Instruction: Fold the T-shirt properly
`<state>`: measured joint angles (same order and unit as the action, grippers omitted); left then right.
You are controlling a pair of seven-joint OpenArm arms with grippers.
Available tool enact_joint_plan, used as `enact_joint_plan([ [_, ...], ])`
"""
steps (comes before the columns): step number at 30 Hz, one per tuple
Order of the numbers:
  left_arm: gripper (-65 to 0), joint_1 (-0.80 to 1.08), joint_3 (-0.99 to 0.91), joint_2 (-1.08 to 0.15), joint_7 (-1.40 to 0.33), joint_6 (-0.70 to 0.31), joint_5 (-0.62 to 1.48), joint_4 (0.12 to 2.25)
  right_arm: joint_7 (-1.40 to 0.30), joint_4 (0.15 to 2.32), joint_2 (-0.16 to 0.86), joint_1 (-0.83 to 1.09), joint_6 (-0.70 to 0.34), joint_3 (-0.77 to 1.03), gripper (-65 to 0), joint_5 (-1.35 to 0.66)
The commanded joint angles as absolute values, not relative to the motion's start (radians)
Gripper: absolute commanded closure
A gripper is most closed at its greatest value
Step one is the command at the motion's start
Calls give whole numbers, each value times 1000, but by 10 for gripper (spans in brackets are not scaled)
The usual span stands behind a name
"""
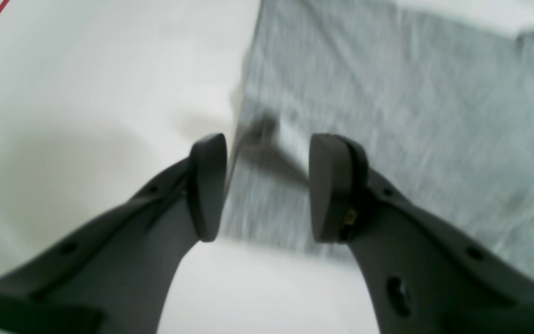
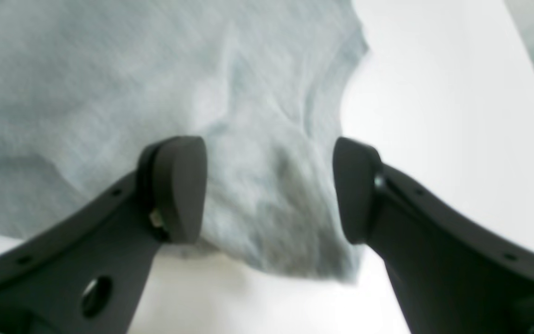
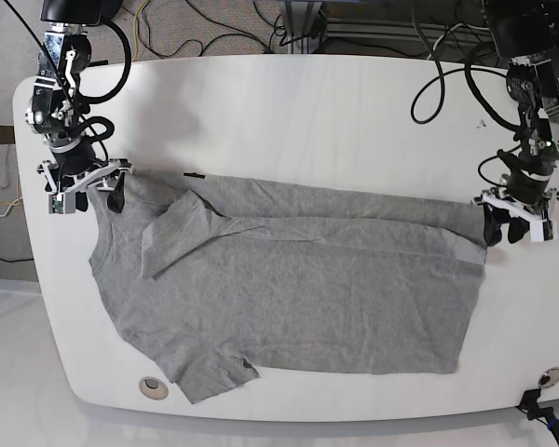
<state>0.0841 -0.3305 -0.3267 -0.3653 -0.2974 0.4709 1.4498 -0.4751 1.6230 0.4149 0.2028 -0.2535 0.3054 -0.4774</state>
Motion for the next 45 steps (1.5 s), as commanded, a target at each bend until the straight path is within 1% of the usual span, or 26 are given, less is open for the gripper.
enact_joint_plan([
  [1,-272,84,-332,-343,-338,-300,463,1486,-450,1644,423,199,-262,328,-416,-400],
  [5,-272,107,-332,-341,-338,-300,450,1489,-450,1643,372,202,-265,355,-417,-278],
  [10,-272,107,-332,-341,-338,-300,447,1491,-450,1586,331,199,-343,440,-417,-216],
  [14,-272,107,-332,-343,-338,-300,447,1491,-450,1529,326,199,-383,483,-417,-217],
  [19,-272,107,-332,-343,-338,-300,447,1492,-450,1486,325,199,-394,486,-417,-220],
  [23,-272,116,-332,-341,-338,-300,427,1492,-449,1429,308,191,-427,484,-417,-222],
  [28,-272,119,-335,-334,-338,-300,390,1492,-447,1400,297,171,-437,486,-415,-222],
  [31,-272,119,-338,-331,-338,-300,390,1491,-414,1399,294,171,-437,486,-409,-222],
  [32,-272,119,-340,-331,-338,-300,390,1491,-409,1399,283,171,-435,486,-390,-220],
  [33,-272,119,-340,-331,-338,-300,390,1489,-409,1399,278,171,-435,486,-352,-219],
  [34,-272,120,-340,-331,-338,-300,390,1489,-409,1399,278,173,-435,486,-303,-219],
  [38,-272,120,-341,-331,-338,-300,390,1488,-409,1399,277,173,-433,486,-73,-217],
  [40,-272,120,-341,-329,-338,-300,390,1486,-409,1399,277,174,-433,486,0,-217],
  [45,-275,116,-366,-329,-338,-300,394,1438,-409,1399,277,177,-433,486,0,-219],
])
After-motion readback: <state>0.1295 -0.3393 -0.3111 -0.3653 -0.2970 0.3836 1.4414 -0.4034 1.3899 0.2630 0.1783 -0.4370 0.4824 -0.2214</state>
